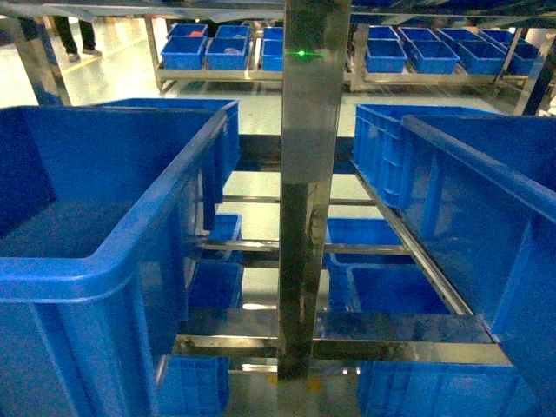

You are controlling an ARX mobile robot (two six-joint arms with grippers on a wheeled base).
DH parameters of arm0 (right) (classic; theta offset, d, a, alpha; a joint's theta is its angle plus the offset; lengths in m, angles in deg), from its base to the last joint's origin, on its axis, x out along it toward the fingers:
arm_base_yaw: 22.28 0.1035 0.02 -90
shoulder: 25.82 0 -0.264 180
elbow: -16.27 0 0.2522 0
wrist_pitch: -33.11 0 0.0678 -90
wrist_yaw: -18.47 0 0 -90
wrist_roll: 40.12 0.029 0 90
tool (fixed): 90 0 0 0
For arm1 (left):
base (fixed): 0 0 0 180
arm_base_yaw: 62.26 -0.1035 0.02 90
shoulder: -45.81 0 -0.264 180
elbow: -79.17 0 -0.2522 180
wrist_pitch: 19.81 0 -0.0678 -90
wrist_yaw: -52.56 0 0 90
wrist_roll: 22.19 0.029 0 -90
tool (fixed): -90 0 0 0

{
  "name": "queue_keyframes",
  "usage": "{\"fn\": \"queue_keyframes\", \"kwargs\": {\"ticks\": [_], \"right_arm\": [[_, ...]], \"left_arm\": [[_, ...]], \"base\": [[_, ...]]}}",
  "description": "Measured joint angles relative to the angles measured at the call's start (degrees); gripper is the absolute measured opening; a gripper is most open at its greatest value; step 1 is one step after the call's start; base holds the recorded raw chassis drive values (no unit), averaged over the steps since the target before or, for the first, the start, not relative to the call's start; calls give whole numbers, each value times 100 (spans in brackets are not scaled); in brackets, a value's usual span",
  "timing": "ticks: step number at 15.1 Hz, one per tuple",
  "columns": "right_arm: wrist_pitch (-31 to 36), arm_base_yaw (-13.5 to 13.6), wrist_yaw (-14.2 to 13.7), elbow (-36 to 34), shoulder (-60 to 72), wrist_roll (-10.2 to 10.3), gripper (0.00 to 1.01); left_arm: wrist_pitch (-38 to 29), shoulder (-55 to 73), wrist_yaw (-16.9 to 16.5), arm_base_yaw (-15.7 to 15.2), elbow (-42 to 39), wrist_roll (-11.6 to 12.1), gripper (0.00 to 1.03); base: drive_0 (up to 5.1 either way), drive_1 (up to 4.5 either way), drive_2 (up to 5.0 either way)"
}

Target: Sort and place red and yellow blocks in left bins

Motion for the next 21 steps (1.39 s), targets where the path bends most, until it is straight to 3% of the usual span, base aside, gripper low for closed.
{"fn": "queue_keyframes", "kwargs": {"ticks": [3, 8, 12, 14, 16, 18, 21], "right_arm": [[-459, 4, 343, 234, 400, 164, 28], [-216, 46, 160, 448, 1390, 190, 28], [262, -295, -225, 723, 2229, -149, 28], [369, -437, -413, 754, 2785, -435, 28], [835, -463, -702, 898, 3180, -623, 28], [1071, -417, -894, 1158, 3429, -664, 28], [896, -297, -1025, 1563, 3862, -796, 28]], "left_arm": [[2, 0, 0, 0, 0, 0, 26], [-2, 0, 0, 0, 0, 0, 26], [2, 0, 0, 0, 0, 0, 26], [7, 0, 0, 0, 0, 0, 26], [2, 0, -2, 0, 0, 0, 26], [4, 2, 0, 0, 0, 0, 26], [2, 2, 0, 0, 0, 0, 26]], "base": [[0, 0, 0], [0, 0, 0], [0, 0, 0], [0, 0, 0], [0, 0, 0], [0, 0, 0], [0, 0, 0]]}}
